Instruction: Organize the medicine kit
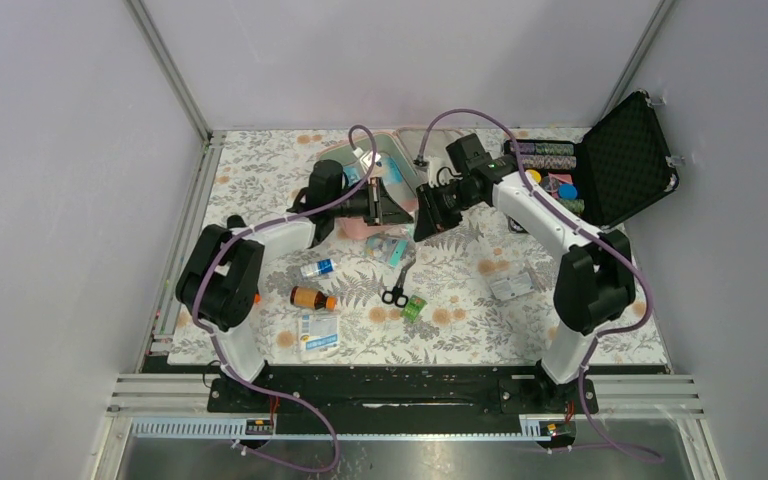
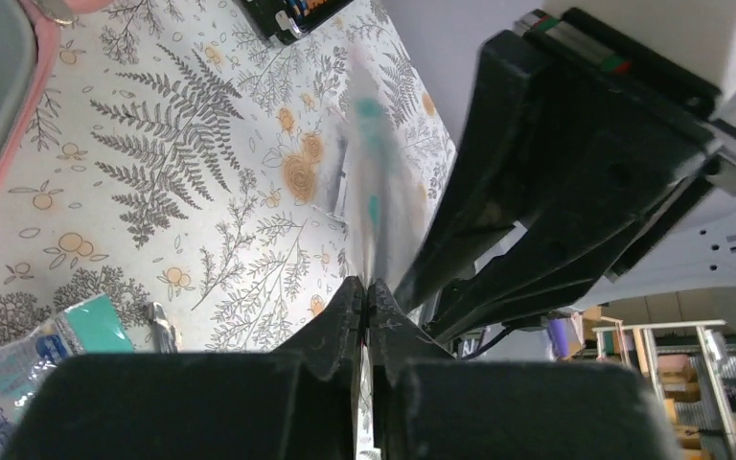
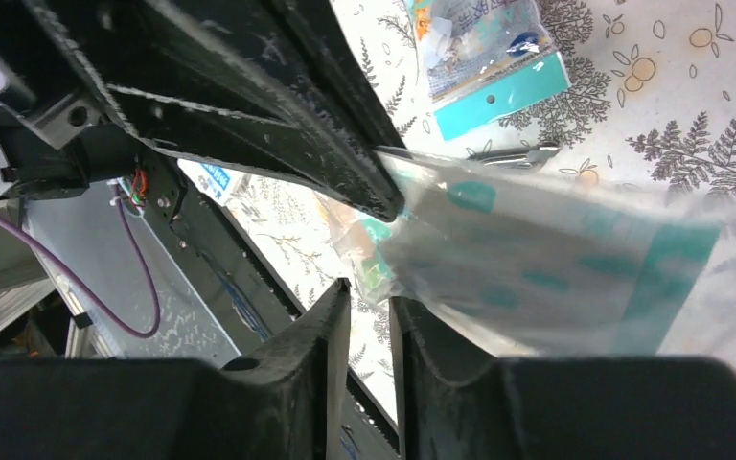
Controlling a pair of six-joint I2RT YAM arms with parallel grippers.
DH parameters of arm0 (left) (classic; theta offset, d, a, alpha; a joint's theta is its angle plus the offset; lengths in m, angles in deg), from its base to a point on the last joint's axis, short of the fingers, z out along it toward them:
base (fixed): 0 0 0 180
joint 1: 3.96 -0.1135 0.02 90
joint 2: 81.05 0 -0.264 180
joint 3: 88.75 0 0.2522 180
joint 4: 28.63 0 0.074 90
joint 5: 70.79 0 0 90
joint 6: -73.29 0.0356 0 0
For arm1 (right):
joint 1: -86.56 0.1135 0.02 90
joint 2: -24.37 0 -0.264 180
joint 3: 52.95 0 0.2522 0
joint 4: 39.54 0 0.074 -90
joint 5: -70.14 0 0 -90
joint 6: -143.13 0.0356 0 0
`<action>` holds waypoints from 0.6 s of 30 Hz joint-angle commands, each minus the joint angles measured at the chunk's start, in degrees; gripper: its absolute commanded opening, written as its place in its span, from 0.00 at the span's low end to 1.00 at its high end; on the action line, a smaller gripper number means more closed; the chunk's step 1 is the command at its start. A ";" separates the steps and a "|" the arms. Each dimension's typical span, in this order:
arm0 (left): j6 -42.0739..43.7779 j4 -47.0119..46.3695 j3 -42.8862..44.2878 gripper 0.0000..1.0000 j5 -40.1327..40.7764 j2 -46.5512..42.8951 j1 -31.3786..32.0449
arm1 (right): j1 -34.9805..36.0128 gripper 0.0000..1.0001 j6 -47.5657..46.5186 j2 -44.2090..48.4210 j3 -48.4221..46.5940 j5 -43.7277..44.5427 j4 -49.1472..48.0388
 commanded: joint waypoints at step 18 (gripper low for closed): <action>88.25 37.56 22.77 0.00 39.54 1.30 -3.33 | -5.06 0.47 -11.49 20.54 11.93 10.15 2.76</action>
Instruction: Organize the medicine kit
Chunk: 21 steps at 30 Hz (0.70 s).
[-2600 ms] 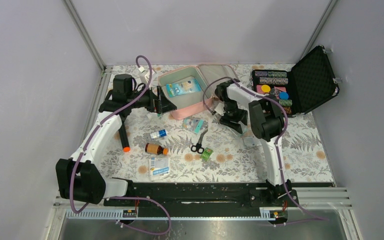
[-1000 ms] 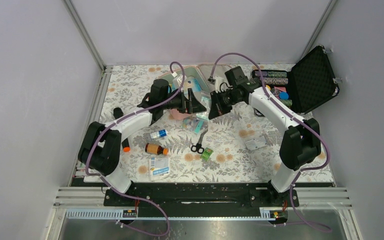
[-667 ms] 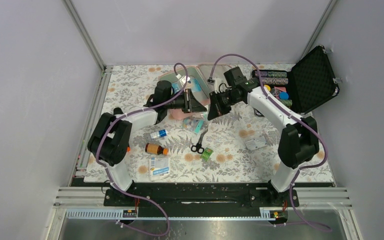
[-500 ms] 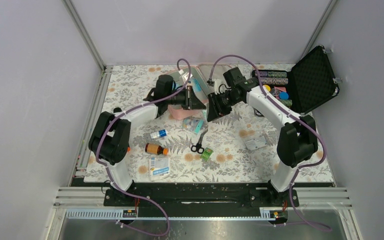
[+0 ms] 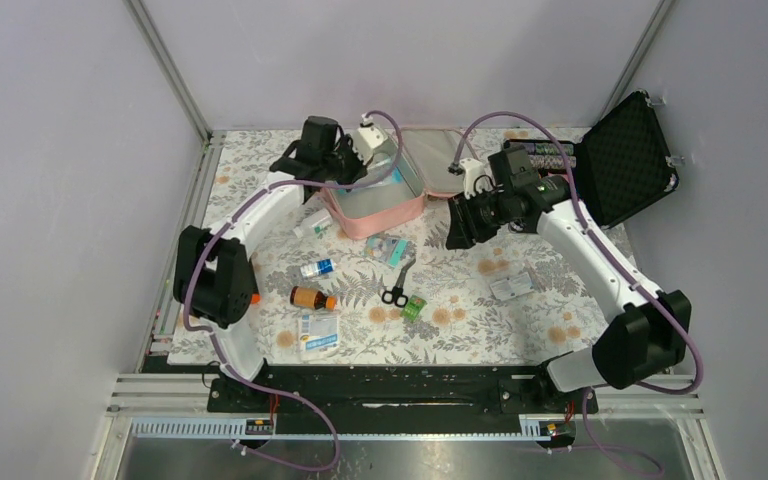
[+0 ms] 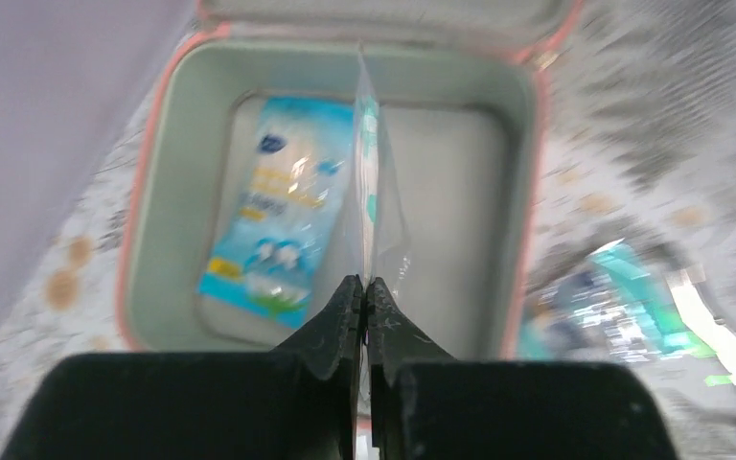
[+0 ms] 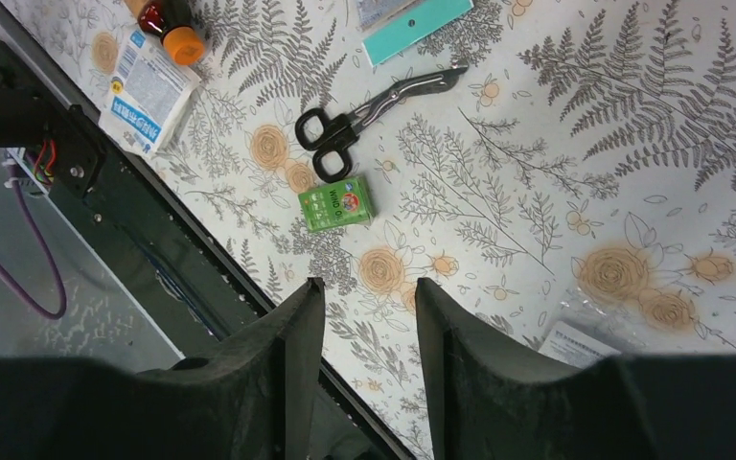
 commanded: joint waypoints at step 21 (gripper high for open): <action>47.57 -39.11 -2.39 0.00 20.03 22.56 1.79 | -5.05 0.53 -5.22 8.73 6.77 8.20 -2.17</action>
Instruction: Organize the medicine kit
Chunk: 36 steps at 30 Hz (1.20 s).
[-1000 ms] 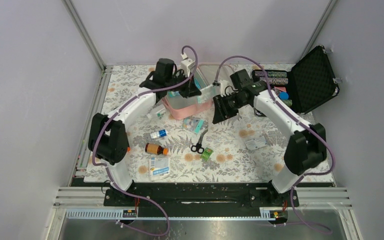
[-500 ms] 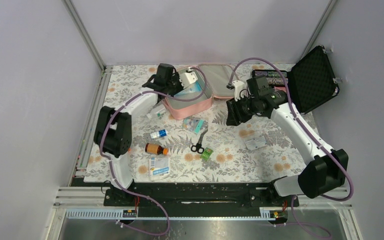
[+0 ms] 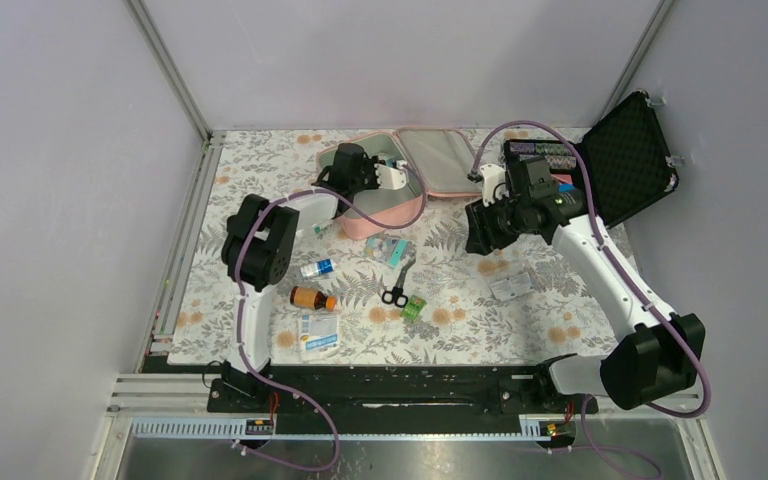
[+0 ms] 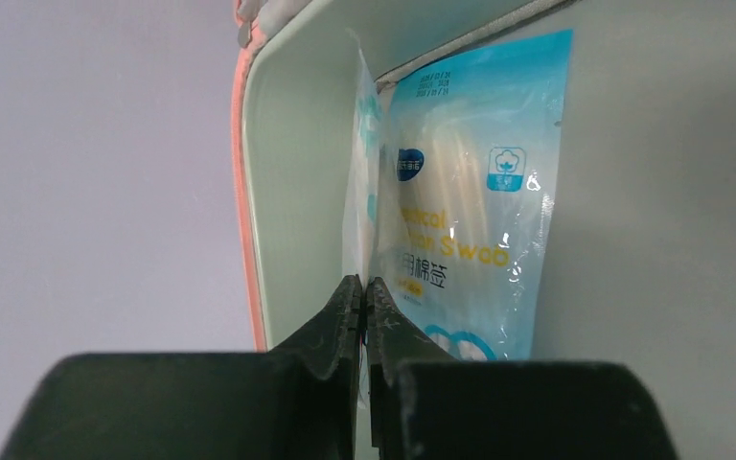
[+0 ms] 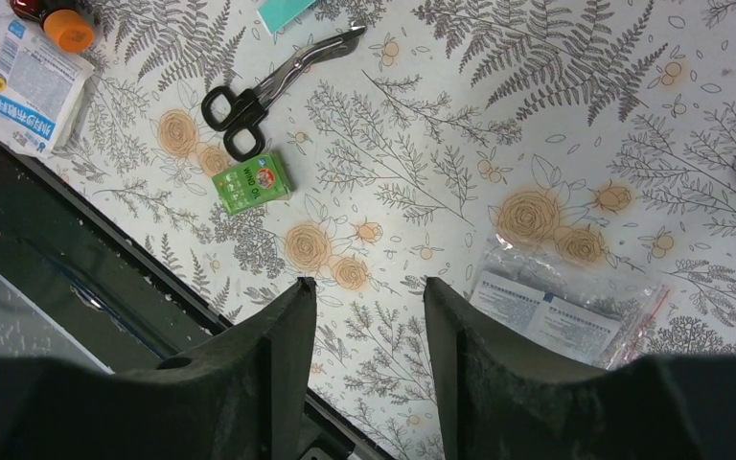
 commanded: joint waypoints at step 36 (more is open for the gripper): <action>-72.78 23.50 -14.72 0.76 -37.87 -29.58 -5.73 | -9.01 0.89 -15.26 -23.46 3.40 30.85 6.33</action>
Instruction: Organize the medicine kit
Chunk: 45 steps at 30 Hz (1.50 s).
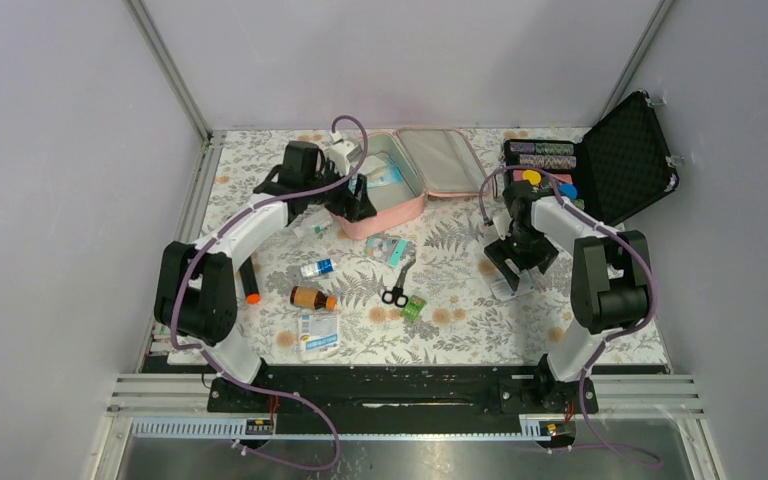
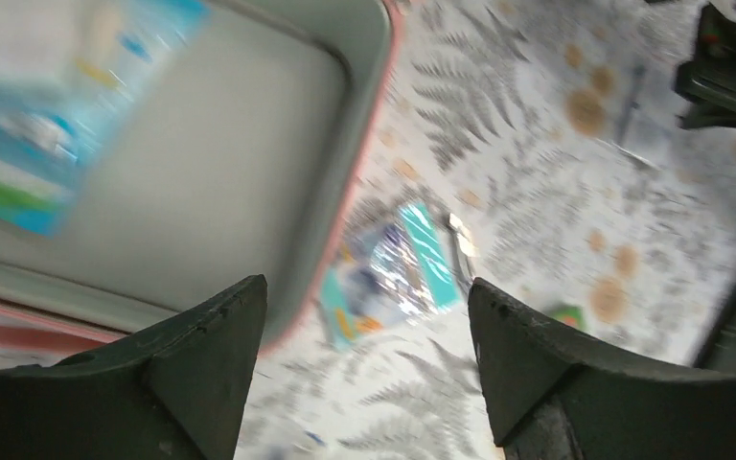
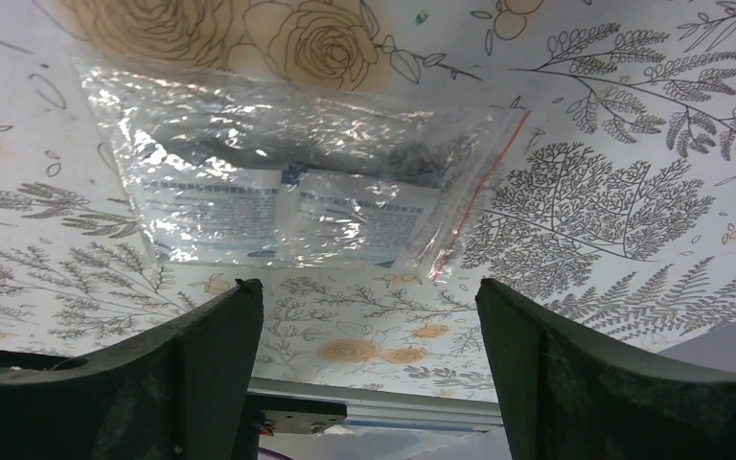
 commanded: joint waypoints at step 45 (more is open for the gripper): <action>-46.62 -29.79 -8.99 0.88 -13.88 3.30 10.96 | 8.83 0.00 14.57 -3.24 -32.38 -18.01 12.14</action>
